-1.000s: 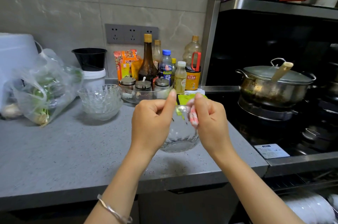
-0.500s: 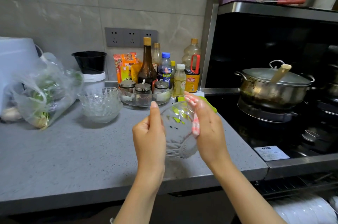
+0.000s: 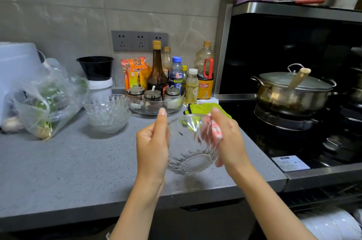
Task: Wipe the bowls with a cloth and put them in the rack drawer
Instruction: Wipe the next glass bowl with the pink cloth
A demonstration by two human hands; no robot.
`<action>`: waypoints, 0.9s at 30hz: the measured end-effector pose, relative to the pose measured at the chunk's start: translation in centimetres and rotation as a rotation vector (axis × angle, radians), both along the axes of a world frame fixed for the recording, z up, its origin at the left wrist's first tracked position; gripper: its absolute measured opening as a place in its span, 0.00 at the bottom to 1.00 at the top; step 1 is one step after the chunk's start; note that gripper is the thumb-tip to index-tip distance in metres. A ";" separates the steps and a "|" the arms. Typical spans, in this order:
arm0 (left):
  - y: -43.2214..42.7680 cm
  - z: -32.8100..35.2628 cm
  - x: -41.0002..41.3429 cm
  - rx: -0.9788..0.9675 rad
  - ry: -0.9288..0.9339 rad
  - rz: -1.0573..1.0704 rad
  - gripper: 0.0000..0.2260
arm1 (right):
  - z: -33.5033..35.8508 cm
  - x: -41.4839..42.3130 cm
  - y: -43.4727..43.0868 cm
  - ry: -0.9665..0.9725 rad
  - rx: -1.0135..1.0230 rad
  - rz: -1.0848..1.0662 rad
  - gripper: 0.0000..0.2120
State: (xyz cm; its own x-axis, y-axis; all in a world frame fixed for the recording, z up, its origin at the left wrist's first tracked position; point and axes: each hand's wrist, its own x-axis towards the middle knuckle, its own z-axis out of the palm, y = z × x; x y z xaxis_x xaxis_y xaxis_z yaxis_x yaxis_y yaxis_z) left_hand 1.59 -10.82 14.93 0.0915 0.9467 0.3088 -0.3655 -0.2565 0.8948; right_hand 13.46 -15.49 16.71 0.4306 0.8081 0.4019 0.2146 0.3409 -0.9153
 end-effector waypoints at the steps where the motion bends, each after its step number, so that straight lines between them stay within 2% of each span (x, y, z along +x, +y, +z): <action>1: 0.3 -0.3 -0.1 -0.019 -0.019 -0.030 0.28 | -0.1 0.2 0.0 0.001 -0.013 -0.006 0.27; 4: 0.8 -0.6 -0.2 -0.067 -0.053 -0.128 0.38 | -0.4 0.6 0.1 -0.025 -0.056 -0.037 0.32; 5: 1.0 -0.6 -0.3 -0.069 -0.031 -0.138 0.39 | -0.3 0.6 0.1 -0.046 -0.074 -0.045 0.32; 8: 1.8 -0.3 -0.7 0.000 0.132 -0.112 0.29 | 0.4 0.7 0.0 -0.081 -0.065 -0.039 0.30; 11: 1.6 1.3 -1.1 0.196 0.298 -0.094 0.25 | 1.1 0.5 0.0 -0.208 -0.005 -0.057 0.28; 13: 1.4 1.9 -0.9 0.340 0.416 -0.080 0.26 | 1.3 0.1 0.3 -0.310 0.011 -0.042 0.27; 15: 1.2 2.0 -0.7 0.442 0.457 -0.030 0.28 | 1.2 -0.1 0.6 -0.340 0.031 -0.040 0.26; 18: 0.9 1.9 -0.4 0.447 0.398 0.038 0.29 | 0.6 -0.3 0.9 -0.364 0.097 -0.055 0.27; 21: 0.5 1.3 -0.3 0.246 0.222 0.071 0.28 | -0.2 -0.5 0.7 -0.451 0.206 -0.146 0.23; 24: 0.8 0.4 0.3 0.042 0.044 0.111 0.27 | -1.5 -1.5 0.7 -0.525 0.231 -0.184 0.20; 27: 0.7 0.0 1.2 0.003 -0.009 0.177 0.28 | -2.3 -2.9 0.7 -0.822 0.245 -0.324 0.23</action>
